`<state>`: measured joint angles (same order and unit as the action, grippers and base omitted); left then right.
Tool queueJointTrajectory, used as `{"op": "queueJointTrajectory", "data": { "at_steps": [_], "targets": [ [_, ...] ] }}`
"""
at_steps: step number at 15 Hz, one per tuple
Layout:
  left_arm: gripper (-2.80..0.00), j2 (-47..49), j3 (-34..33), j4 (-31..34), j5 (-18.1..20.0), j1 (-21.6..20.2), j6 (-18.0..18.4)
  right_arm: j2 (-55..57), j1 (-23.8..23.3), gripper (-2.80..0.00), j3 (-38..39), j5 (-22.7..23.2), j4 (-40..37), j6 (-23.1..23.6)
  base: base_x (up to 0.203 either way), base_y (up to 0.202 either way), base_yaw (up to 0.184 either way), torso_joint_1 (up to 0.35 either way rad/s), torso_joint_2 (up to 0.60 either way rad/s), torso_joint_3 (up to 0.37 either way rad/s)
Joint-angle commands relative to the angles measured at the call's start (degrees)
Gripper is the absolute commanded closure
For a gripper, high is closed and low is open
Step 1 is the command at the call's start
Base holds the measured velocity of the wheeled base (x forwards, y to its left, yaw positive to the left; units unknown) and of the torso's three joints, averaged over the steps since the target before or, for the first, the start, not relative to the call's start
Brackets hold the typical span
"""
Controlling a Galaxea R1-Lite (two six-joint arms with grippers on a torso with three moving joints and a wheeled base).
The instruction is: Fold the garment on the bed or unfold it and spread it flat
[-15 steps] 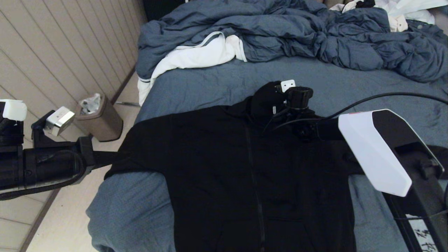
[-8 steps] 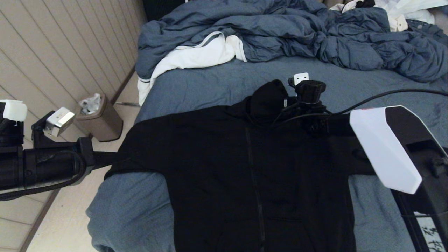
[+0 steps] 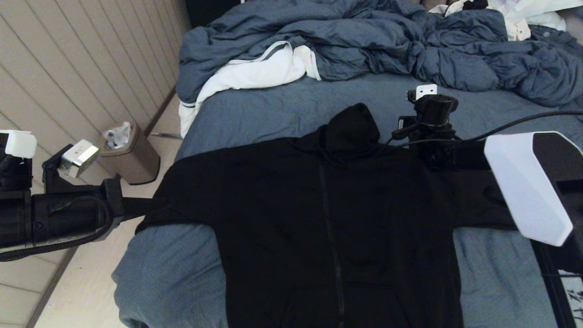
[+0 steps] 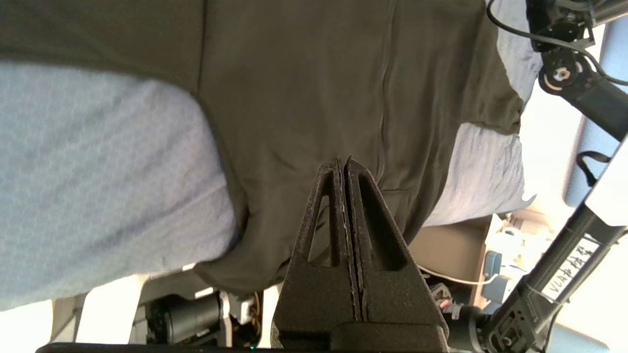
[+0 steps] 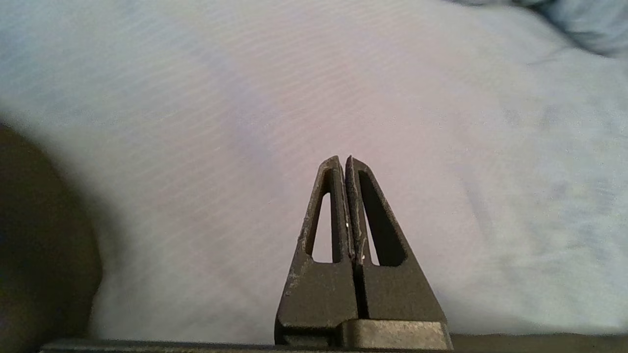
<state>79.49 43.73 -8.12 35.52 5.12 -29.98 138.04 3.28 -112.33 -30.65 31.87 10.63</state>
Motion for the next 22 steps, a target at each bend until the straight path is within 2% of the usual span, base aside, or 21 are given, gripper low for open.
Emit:
{"op": "queueJointTrajectory", "data": {
  "at_steps": [1,4,7,9,11,13,16,19,22],
  "targets": [
    [0.00,-0.5,0.7,-0.1,0.0,0.0,-0.1,-2.7,-0.4,0.00,0.8,-0.2,0.1,-0.1,0.000,0.000,0.000,0.000,0.00,0.000],
    [0.00,-1.2,1.2,-0.1,-0.3,0.0,-0.1,-6.2,-0.2,0.00,4.0,-0.1,-0.8,-0.7,0.000,0.000,0.000,0.000,0.00,0.000],
    [0.00,-2.4,1.2,-0.1,-0.3,0.0,-0.6,-13.0,0.0,0.00,9.3,1.6,-8.2,-2.5,0.000,0.000,0.000,0.000,0.00,0.000],
    [0.00,-2.2,1.4,-0.1,-0.4,0.0,-0.8,-17.3,-0.2,0.00,12.3,4.8,-16.1,-7.2,0.000,0.000,0.000,0.000,0.00,0.000],
    [0.00,-2.6,1.4,0.1,-0.5,0.0,-0.8,-20.1,-0.6,0.00,14.4,9.7,-24.8,-11.2,0.000,0.000,0.000,0.000,0.00,0.000],
    [0.00,-3.7,1.4,0.7,-0.5,0.0,-0.6,-23.9,-1.4,0.00,17.3,15.0,-33.1,-17.3,0.000,0.000,0.000,0.000,0.00,0.000],
    [0.00,-6.1,2.0,0.8,-0.6,0.0,-0.2,-28.7,-1.7,0.00,23.1,15.6,-33.7,-17.6,0.000,0.000,0.000,0.000,0.00,0.000],
    [0.00,-8.0,5.6,7.9,-1.5,-0.4,0.6,-31.4,-0.8,0.00,25.9,16.1,-35.8,-17.2,0.000,0.000,0.000,0.000,0.00,0.000],
    [0.00,-8.0,9.9,13.7,-7.5,-1.3,3.4,-28.8,3.1,0.00,24.3,16.8,-37.5,-18.3,0.000,0.000,0.000,0.000,0.00,0.000]
  ]
}}
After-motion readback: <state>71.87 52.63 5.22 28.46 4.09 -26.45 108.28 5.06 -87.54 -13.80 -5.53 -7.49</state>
